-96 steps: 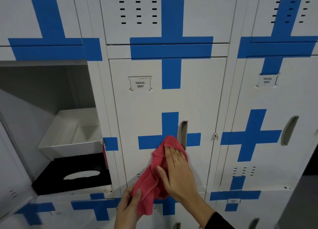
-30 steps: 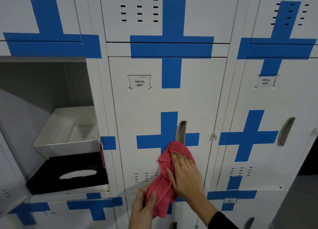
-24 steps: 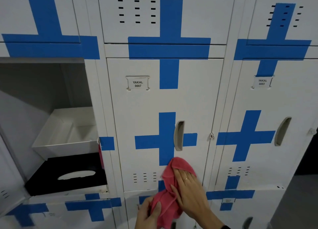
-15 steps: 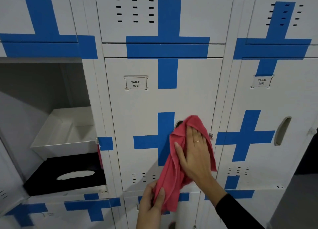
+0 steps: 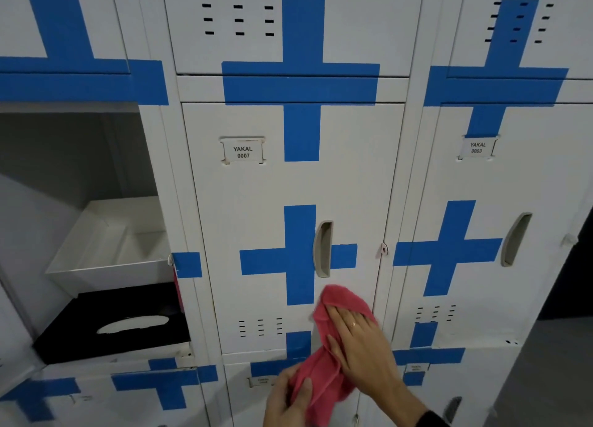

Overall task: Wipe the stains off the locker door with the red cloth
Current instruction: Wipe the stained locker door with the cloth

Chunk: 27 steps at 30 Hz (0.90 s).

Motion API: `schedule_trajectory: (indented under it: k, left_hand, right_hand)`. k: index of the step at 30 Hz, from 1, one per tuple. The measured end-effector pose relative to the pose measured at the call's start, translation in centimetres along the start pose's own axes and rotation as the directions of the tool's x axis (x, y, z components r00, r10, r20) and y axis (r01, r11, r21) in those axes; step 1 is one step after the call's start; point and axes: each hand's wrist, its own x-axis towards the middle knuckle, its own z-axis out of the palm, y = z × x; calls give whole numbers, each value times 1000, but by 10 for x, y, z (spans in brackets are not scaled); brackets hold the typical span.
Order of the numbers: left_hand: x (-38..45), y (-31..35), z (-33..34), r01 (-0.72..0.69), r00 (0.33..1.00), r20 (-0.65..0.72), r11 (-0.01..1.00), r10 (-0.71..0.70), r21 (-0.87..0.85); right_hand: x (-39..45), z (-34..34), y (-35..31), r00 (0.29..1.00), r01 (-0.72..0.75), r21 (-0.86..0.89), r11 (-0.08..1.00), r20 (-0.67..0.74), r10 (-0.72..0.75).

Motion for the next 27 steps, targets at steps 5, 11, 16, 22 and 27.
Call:
schedule_trajectory:
  k: [5,11,16,22,27]
  left_hand:
    - [65,-169,-60,-117,971,-217,992,103,-50]
    - [10,11,-4,75,996,-50,997,-74,19]
    - [19,35,-3,-25,998,-59,997,30,77]
    - [20,44,-3,-64,990,-121,997,69,44]
    - [22,24,-2,-6,991,-134,1000,10,26]
  right_hand:
    - [-15,9,-1,950,-264,138,954,-133,282]
    - [47,-38,-21,899,-231,239,943,-319,301]
    - [103,-58,-44,901,-135,249,959,-373,223]
    - [106,-55,-41,900,-56,162,985,-420,120]
    - [77,-35,-29,971,55,22,998,-236,-49]
